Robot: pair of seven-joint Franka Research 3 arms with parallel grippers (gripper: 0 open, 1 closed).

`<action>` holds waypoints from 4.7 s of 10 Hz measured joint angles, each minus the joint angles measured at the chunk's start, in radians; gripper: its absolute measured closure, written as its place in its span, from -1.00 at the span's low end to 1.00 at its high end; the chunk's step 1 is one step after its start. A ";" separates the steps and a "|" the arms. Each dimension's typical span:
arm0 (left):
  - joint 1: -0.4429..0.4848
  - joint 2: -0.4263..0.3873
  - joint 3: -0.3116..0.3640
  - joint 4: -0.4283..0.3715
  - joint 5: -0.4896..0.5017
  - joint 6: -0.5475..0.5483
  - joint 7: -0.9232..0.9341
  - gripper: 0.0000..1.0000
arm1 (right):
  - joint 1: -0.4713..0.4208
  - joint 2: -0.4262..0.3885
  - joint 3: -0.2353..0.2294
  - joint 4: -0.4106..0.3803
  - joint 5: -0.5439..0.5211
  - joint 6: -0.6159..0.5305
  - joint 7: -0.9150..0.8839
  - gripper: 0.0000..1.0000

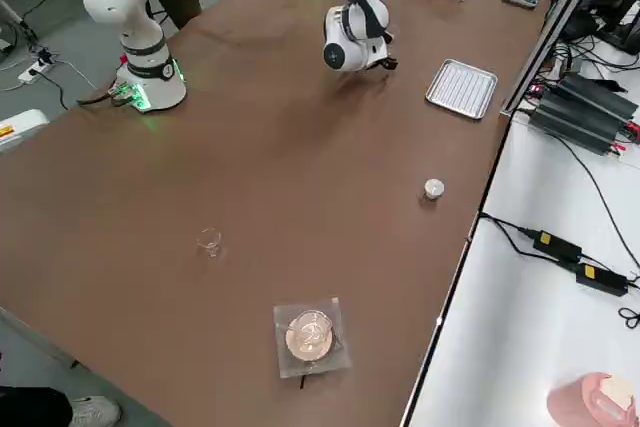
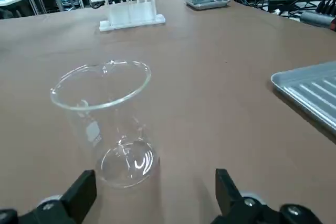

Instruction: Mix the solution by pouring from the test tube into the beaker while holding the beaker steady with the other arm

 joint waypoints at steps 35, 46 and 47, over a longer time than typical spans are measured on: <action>0.007 -0.074 -0.013 0.043 0.029 -0.089 -0.001 0.58 | 0.121 0.007 -0.007 -0.007 0.126 0.004 -0.012 -0.99; 0.007 -0.103 -0.016 0.042 0.029 -0.116 -0.037 0.58 | 0.126 0.012 -0.012 -0.005 0.146 0.009 -0.096 -1.00; 0.007 -0.112 -0.016 0.042 0.029 -0.126 -0.040 0.58 | 0.128 0.016 -0.013 0.001 0.151 0.009 -0.097 -0.99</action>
